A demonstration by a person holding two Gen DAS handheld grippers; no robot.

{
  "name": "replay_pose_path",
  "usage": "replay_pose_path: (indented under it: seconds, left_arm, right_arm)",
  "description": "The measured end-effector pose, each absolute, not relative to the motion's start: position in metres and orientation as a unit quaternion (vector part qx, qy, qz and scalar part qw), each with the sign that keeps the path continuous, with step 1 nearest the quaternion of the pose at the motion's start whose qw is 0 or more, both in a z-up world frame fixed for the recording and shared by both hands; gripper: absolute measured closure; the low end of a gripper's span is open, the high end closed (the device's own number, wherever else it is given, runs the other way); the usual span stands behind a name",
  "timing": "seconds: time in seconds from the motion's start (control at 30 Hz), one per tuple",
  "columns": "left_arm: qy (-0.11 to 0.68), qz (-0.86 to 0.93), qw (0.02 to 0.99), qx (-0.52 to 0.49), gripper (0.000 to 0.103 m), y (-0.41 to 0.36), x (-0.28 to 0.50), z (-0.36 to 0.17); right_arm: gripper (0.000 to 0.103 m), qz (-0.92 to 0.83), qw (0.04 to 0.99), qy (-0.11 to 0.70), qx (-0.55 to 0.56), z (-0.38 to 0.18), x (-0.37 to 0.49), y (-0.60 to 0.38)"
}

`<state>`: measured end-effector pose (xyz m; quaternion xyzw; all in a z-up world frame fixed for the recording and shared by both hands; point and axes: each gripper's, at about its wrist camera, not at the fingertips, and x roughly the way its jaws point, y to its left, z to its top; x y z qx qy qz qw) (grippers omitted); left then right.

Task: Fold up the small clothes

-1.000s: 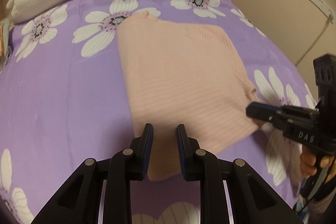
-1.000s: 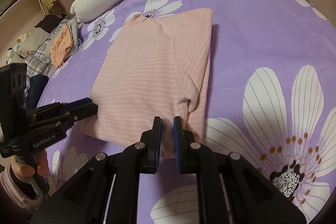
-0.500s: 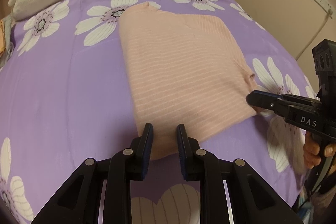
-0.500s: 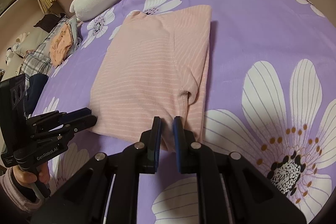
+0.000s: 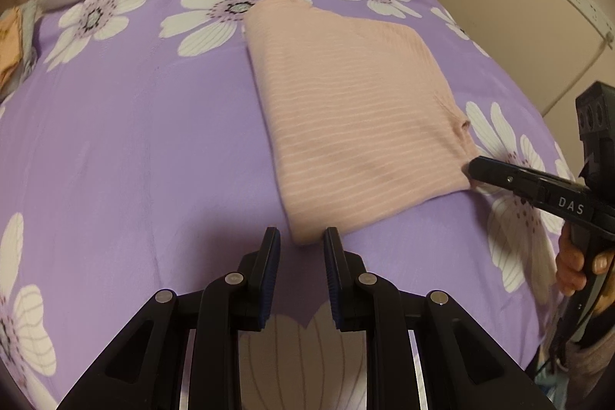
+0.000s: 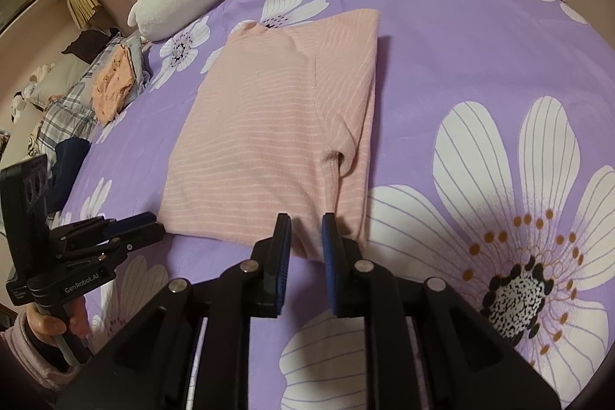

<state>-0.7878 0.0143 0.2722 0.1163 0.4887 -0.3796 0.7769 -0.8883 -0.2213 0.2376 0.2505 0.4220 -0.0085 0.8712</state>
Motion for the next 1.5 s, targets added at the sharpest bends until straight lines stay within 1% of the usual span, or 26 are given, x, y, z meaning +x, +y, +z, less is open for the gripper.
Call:
replay_pose_path:
  seconds: [0.1,0.17,0.2,0.23,0.27,0.37,0.5,0.6,0.93,1.0,1.03,1.07,1.5]
  left_arm:
    - [0.493,-0.376,0.778,0.1,0.083,0.019,-0.785,0.276]
    - [0.495,-0.375,0.778,0.088,0.066,0.022,-0.782,0.278]
    - [0.495,-0.374,0.78,0.082,0.05,0.024,-0.78,0.278]
    - [0.493,-0.374,0.782,0.076,0.046,0.025,-0.779,0.28]
    - [0.49,-0.374,0.784,0.071,0.046,0.026,-0.778,0.281]
    - [0.49,-0.374,0.785,0.062,0.046,0.026,-0.773,0.283]
    - [0.488,-0.377,0.785,0.056,0.046,0.024,-0.769,0.285]
    - [0.489,-0.379,0.784,0.051,0.046,0.021,-0.764,0.286]
    - [0.497,-0.386,0.777,0.028,0.046,0.006,-0.744,0.283]
    - [0.5,-0.387,0.775,0.024,0.046,0.003,-0.74,0.282]
    - [0.501,-0.387,0.774,0.022,0.046,0.001,-0.738,0.281]
    - [0.503,-0.388,0.772,0.02,0.046,-0.001,-0.736,0.28]
    - [0.519,-0.396,0.757,0.003,0.046,-0.021,-0.717,0.267]
  right_arm:
    - [0.08,-0.006,0.87,0.421,0.257,0.24,-0.892,-0.221]
    - [0.073,-0.004,0.869,0.419,0.262,0.242,-0.894,-0.222]
    - [0.071,-0.002,0.869,0.417,0.266,0.244,-0.895,-0.222]
    - [0.067,-0.002,0.869,0.415,0.27,0.245,-0.896,-0.223]
    - [0.061,-0.003,0.869,0.412,0.275,0.246,-0.898,-0.224]
    - [0.056,-0.006,0.868,0.407,0.285,0.249,-0.9,-0.227]
    - [0.054,-0.008,0.865,0.4,0.302,0.25,-0.901,-0.234]
    - [0.05,-0.012,0.863,0.396,0.315,0.249,-0.9,-0.24]
    - [0.045,-0.013,0.853,0.389,0.348,0.243,-0.883,-0.26]
    - [0.042,-0.011,0.851,0.388,0.354,0.241,-0.878,-0.264]
    - [0.037,-0.01,0.85,0.388,0.358,0.24,-0.877,-0.266]
    - [0.036,-0.01,0.849,0.387,0.361,0.239,-0.875,-0.267]
    - [0.036,0.005,0.84,0.391,0.377,0.225,-0.843,-0.278]
